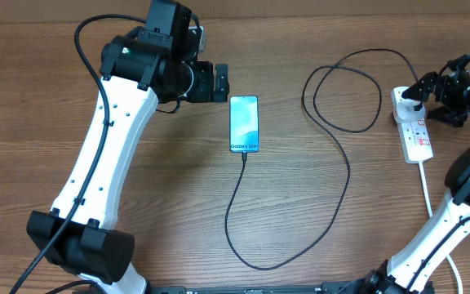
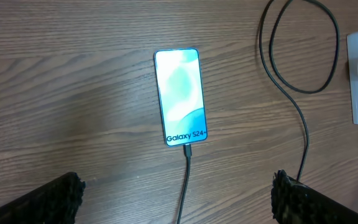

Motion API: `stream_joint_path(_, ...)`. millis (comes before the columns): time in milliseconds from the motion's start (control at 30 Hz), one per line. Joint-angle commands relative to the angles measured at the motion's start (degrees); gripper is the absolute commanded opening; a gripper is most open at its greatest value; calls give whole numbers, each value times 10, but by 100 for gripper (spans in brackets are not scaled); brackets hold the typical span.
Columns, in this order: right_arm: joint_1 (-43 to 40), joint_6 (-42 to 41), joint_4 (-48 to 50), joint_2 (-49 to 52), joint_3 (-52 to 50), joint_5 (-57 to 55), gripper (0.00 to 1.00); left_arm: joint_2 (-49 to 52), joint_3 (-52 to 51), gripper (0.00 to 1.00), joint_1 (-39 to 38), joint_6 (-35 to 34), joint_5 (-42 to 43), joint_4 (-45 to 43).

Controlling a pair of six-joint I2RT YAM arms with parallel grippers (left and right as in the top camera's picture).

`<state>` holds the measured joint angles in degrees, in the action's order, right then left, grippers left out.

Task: Plug charger to phone and switch on socket
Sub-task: 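Move the right gripper over the power strip's switch beside the charger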

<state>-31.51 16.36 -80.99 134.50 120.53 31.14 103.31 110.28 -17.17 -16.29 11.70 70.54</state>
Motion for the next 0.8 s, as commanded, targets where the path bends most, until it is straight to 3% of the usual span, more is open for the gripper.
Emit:
stream_joint_path(0, 0, -18, 9, 2, -2, -11, 100, 5, 1, 100, 2, 9, -3, -1)
stream_joint_path(767, 4, -41, 43, 2, -51, -18, 100, 5, 1, 100, 2, 9, -3, -1)
